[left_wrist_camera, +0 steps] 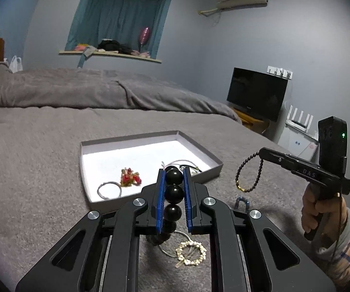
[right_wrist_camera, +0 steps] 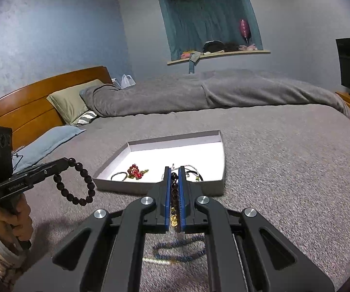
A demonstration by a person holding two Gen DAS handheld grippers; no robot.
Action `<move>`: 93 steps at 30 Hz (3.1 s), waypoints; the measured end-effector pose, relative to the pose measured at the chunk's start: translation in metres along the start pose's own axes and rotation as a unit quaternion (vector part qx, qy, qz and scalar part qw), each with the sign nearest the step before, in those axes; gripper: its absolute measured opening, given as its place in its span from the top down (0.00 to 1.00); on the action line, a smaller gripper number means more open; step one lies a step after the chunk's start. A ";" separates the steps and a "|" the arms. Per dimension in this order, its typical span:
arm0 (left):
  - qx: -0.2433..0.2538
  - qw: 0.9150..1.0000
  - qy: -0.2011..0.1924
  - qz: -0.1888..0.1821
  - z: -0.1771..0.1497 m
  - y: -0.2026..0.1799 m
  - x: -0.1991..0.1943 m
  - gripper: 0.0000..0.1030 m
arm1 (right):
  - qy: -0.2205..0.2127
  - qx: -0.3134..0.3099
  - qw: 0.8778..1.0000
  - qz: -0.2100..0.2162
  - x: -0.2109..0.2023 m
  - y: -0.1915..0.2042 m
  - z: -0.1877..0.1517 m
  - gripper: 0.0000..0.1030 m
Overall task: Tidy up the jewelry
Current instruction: 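Carry both held bracelets into the box tray and open both tools, then move both tools back to the bed and grasp the gold ring brooch with the left tool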
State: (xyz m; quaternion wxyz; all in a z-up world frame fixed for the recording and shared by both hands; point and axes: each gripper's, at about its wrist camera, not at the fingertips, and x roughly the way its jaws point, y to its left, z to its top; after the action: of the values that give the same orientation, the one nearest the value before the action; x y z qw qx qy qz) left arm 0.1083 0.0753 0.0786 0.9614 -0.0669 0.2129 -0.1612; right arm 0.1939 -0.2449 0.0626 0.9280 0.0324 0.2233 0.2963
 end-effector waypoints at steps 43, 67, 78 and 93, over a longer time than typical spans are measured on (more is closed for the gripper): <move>-0.052 0.992 0.091 0.072 0.014 0.069 0.118 0.85 | 0.107 0.038 0.992 -0.050 0.139 -0.022 0.014 0.94; -0.043 0.992 0.083 0.088 -0.003 0.057 0.067 0.20 | 0.075 0.036 0.996 -0.041 0.090 -0.024 0.001 0.42; -0.031 0.992 0.086 0.086 -0.025 0.045 0.037 0.20 | 0.088 0.027 0.995 -0.035 0.053 -0.028 -0.020 0.37; 0.025 0.993 0.105 0.035 -0.052 0.009 0.022 0.20 | 0.104 0.008 0.994 -0.038 0.033 -0.030 -0.042 0.35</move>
State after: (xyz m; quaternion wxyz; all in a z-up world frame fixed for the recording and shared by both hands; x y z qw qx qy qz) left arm 0.1073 0.0730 0.0219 0.9401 -0.0176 0.3110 -0.1387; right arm 0.2155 -0.2539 0.0061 0.9100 0.0006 0.3222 0.2608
